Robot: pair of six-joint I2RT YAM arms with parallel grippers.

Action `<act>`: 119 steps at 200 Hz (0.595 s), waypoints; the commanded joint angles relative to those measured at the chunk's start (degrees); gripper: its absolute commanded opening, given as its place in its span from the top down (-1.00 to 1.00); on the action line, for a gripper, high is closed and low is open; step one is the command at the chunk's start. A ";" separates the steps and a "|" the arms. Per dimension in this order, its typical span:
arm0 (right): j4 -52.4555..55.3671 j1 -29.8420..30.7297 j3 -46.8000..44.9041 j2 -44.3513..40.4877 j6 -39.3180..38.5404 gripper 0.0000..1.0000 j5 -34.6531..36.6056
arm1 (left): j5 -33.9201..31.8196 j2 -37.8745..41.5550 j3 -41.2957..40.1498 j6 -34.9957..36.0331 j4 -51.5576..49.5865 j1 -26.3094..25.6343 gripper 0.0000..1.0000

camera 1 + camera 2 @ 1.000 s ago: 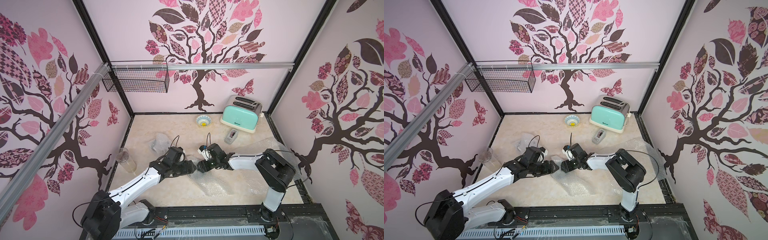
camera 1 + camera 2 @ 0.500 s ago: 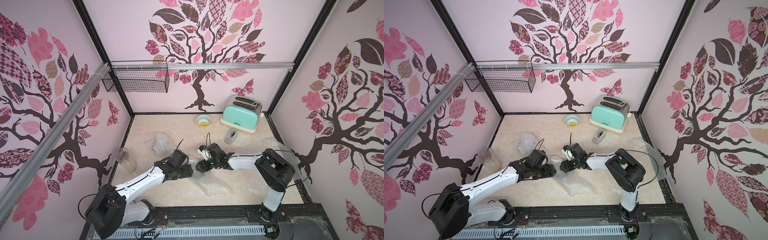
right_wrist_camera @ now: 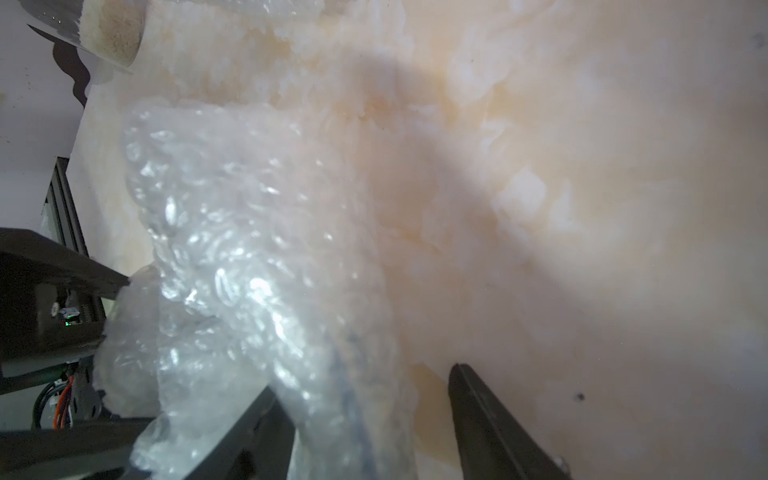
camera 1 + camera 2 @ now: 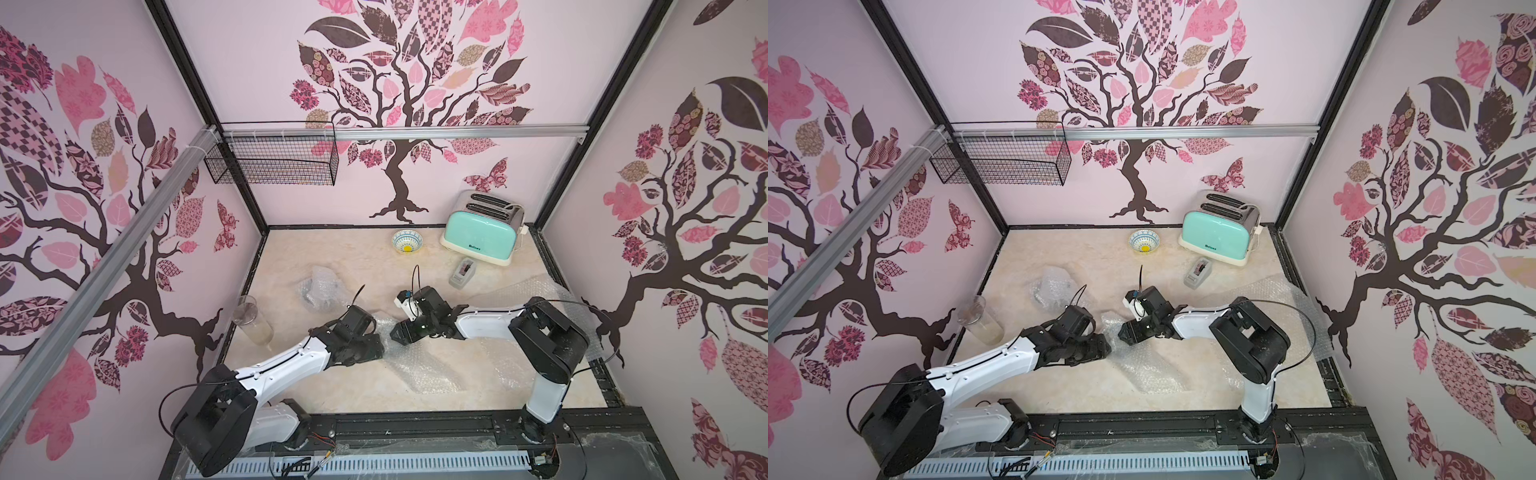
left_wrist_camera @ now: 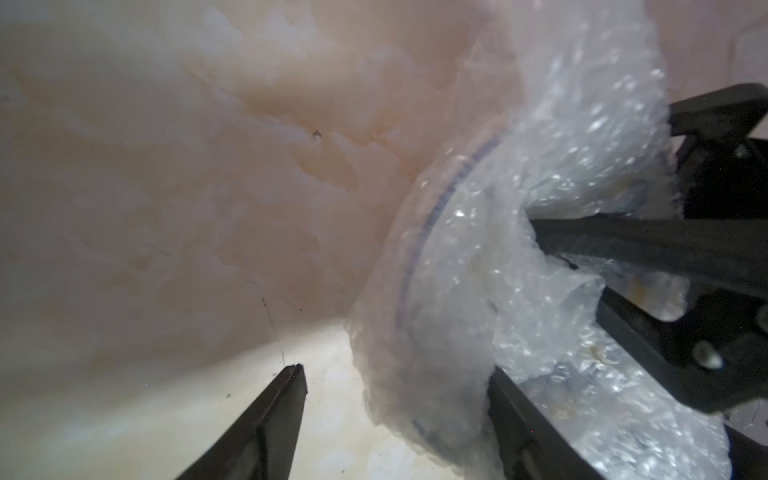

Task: Wrap bowls in bubble wrap
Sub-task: Wrap the bowl in bubble wrap.

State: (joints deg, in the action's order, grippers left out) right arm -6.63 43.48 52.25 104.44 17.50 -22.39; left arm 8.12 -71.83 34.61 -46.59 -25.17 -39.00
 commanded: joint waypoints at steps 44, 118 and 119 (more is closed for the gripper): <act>5.50 0.64 -2.06 -1.41 0.45 -0.26 0.10 | 2.17 -1.97 -4.11 0.33 7.61 3.44 0.26; 8.15 0.64 -4.34 -14.77 0.78 -0.33 4.98 | 2.81 -2.34 -2.09 4.46 6.38 4.07 0.81; 8.23 0.64 -4.43 -15.13 0.78 -0.34 5.12 | 2.84 -2.39 -2.09 4.47 6.37 4.09 0.81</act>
State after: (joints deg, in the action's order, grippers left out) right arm -1.48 43.83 48.95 96.16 18.20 -20.91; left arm 12.36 -73.23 32.16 -44.38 -16.93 -35.31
